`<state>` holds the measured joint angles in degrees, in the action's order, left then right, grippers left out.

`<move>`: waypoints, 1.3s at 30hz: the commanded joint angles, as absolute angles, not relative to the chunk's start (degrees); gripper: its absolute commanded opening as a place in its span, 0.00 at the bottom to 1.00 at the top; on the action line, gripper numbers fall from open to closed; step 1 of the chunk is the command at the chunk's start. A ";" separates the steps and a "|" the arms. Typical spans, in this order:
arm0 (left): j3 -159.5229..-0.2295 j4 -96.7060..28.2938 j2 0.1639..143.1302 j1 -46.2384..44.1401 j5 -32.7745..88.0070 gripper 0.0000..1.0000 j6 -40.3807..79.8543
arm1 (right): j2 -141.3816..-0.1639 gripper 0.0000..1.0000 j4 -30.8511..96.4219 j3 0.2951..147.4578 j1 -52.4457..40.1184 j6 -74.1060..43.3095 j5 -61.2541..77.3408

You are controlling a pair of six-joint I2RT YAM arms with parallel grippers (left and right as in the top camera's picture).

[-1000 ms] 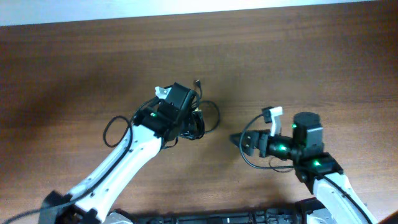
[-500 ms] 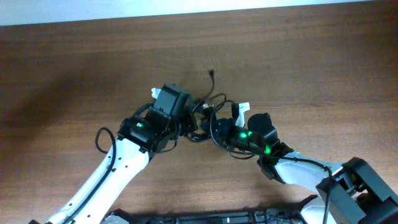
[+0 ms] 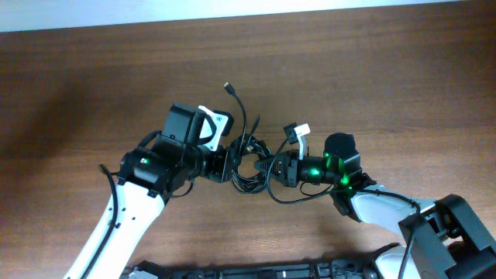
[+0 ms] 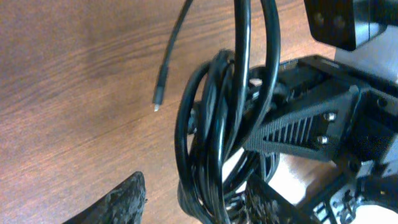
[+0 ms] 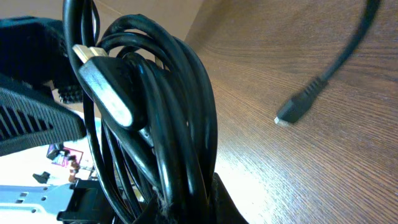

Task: Untangle cables
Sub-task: 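Reach the right gripper into the bundle and grasp a cable loop, then pull the grippers apart to loosen the cable loops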

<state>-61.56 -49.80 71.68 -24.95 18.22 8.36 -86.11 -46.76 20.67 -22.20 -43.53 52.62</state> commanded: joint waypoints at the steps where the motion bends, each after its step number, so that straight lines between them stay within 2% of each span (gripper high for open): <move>1: -61.78 -50.87 71.57 -25.02 19.70 0.47 6.52 | -85.93 0.04 -47.37 20.97 -22.04 -42.41 53.82; 6: -59.18 -51.46 76.40 -25.02 17.34 0.18 6.55 | -85.93 0.04 -47.40 20.97 -22.04 -42.44 54.50; 9: -59.18 -50.83 79.64 -25.02 16.97 0.23 6.55 | -85.93 0.04 -47.42 20.97 -22.04 -42.44 54.48; 13: -59.11 -49.82 83.00 -25.47 18.06 0.22 6.57 | -85.93 0.04 -48.42 20.97 -22.04 -44.47 54.50; 14: -59.11 -48.86 83.88 -26.20 17.91 0.19 6.55 | -85.93 0.04 -49.84 20.97 -22.04 -44.64 54.96; 15: -59.11 -48.21 84.42 -26.59 15.81 0.03 6.55 | -85.91 0.04 -49.98 20.97 -22.04 -44.64 55.11; 17: -59.11 -47.24 84.42 -26.57 9.91 0.00 6.66 | -85.91 0.05 -49.95 20.97 -22.04 -44.62 55.33; 19: -59.13 -44.71 84.40 -26.57 9.15 0.00 11.03 | -85.93 0.14 -49.93 20.97 -22.02 -44.58 54.89; 20: -59.13 -43.86 84.38 -26.50 9.06 0.00 14.20 | -85.93 0.32 -49.93 20.97 -21.74 -44.58 54.85; 22: -59.13 -43.83 84.36 -25.58 7.55 0.00 24.12 | -85.93 0.94 -49.69 20.95 -20.36 -44.58 54.87; 23: -59.13 -43.83 84.36 -24.49 7.46 0.00 29.45 | -85.93 0.99 -49.47 20.95 -19.35 -44.56 54.85; 26: -59.13 -44.49 84.38 -18.85 10.17 0.00 52.03 | -85.93 0.99 -49.01 20.95 -18.68 -44.38 54.83; 29: -59.13 -44.42 84.38 -13.61 24.64 0.00 67.53 | -85.93 0.99 -48.64 20.91 -23.16 -44.34 51.20; 34: -59.13 -44.64 84.38 -12.43 39.16 0.00 73.67 | -85.93 0.99 -45.34 20.91 -33.56 -40.47 24.99; 36: -59.13 -44.64 84.38 -12.43 42.15 0.00 73.78 | -85.93 0.92 -44.77 20.91 -35.35 -40.49 16.32; 38: -59.13 -45.08 84.38 -12.60 44.42 0.00 73.76 | -85.93 0.62 -44.82 20.91 -35.62 -40.93 9.43; 39: -59.13 -45.58 84.38 -12.60 44.29 0.00 73.76 | -85.93 0.61 -45.10 20.91 -35.62 -40.95 8.36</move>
